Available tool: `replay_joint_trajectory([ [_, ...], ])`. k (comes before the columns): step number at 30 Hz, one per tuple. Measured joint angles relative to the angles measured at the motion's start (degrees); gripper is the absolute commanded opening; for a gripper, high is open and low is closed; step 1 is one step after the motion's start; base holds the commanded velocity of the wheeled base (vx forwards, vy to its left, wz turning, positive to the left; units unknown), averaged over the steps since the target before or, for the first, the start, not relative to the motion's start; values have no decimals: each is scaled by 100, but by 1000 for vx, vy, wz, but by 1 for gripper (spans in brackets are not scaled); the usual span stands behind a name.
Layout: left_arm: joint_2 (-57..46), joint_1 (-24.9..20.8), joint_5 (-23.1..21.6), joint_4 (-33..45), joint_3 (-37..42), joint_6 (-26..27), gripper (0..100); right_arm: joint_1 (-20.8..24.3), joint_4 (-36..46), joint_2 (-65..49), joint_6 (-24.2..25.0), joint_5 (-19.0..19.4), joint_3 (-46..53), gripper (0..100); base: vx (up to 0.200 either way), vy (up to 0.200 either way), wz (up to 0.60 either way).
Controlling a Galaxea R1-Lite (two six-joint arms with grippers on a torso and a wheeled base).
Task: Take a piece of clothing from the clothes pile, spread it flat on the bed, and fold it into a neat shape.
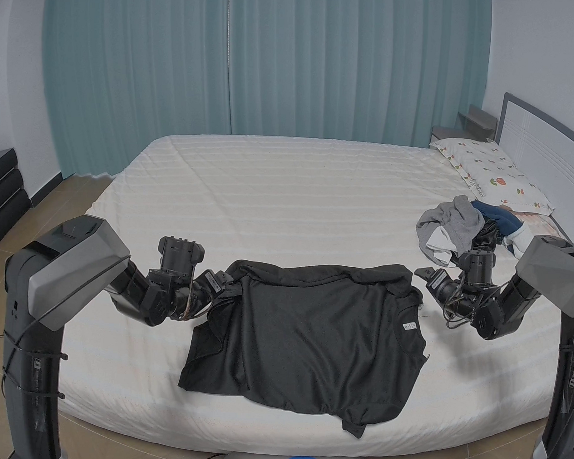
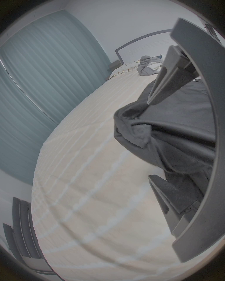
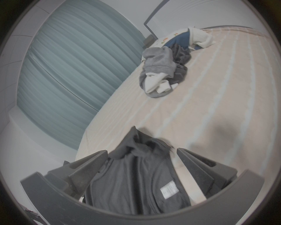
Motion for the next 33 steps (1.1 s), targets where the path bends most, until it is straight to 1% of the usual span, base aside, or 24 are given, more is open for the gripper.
replay_joint_trajectory([
  [5, -446, -23, -123, -718, 1217, -201, 100, 5, -6, -408, 44, 219, 923, 100, 0, 0, 0],
  [9, -768, -127, -218, -1443, 2189, -529, 100, 2, -13, -728, 61, 547, 1744, 100, 0, 0, 0],
  [12, -956, -232, -267, -1933, 2747, -822, 100, 11, -20, -933, 78, 784, 2221, 100, 0, 0, 0],
  [15, -1080, -354, -318, -2144, 3132, -973, 100, 32, -27, -1079, 80, 940, 2555, 100, 0, 0, 0],
  [17, -1129, -406, -390, -2187, 3315, -1003, 100, 49, -24, -1139, 77, 1024, 2688, 100, 0, 0, 0],
  [23, -1140, -400, -434, -2388, 3551, -992, 100, 232, -28, -1180, 61, 1081, 2916, 100, -200, 0, 0],
  [26, -1078, -362, -404, -2560, 3578, -970, 100, 377, -55, -1112, 41, 1054, 2955, 100, 0, 0, 0],
  [33, -964, -285, -373, -2610, 3621, -942, 100, 700, -172, -952, 12, 1006, 3073, 100, 0, 0, 0],
])
